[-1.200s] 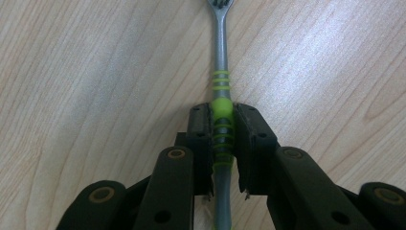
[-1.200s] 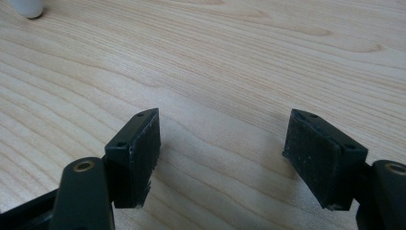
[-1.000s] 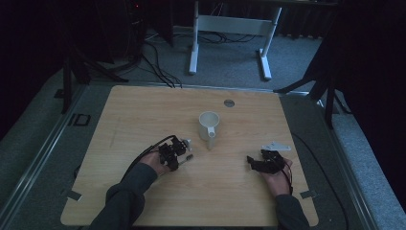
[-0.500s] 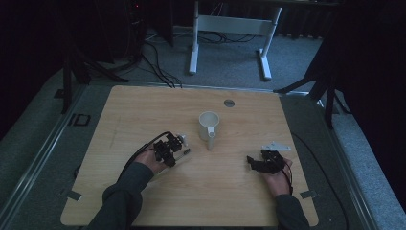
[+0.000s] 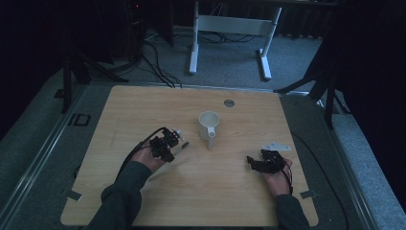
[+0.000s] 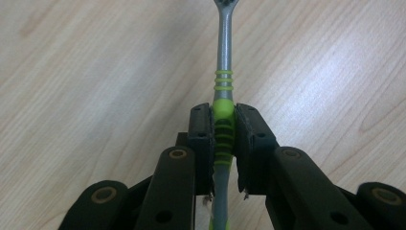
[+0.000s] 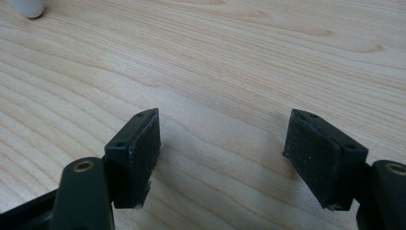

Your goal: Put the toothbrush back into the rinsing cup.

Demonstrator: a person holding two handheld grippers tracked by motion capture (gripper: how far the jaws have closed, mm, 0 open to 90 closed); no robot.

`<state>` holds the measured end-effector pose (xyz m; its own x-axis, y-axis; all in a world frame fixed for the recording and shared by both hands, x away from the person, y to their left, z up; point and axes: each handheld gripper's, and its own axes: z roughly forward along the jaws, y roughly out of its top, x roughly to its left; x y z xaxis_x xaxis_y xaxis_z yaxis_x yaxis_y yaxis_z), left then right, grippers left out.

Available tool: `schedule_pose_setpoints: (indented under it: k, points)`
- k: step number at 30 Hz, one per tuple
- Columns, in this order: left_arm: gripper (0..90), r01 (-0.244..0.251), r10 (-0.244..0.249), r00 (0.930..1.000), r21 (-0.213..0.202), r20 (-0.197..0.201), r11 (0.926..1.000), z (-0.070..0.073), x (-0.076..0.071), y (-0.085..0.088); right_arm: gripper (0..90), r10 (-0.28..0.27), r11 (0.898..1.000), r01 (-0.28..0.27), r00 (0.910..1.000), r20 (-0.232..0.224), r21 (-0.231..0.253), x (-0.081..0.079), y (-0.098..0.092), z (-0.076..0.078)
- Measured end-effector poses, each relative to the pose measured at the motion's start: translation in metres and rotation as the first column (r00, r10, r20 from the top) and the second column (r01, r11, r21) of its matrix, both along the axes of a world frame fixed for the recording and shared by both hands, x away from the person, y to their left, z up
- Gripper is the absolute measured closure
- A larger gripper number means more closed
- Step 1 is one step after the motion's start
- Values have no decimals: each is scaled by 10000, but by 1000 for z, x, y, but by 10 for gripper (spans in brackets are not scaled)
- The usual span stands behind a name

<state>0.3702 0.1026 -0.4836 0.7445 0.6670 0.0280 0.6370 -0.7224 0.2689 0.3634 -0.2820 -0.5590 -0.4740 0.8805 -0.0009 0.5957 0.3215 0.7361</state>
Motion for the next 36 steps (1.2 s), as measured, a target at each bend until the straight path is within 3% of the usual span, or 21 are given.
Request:
schedule_pose_setpoints:
  k: [1,6,20,36]
  points:
    - [782,-135,138,9998,-213,152,9997,3,0,2,279,0,10000,0,10000,0,1,0,0,0]
    - [782,-274,290,9991,-522,308,9983,9,1,6,278,-5,10000,5,10000,-5,9,0,0,0]
    - [782,-501,603,9945,-1172,855,9918,23,0,9,279,-3,10000,3,10000,-11,18,0,0,0]
    - [782,-907,1233,9795,-1978,1594,9760,34,-1,14,279,24,10000,-24,10000,20,-9,0,0,0]
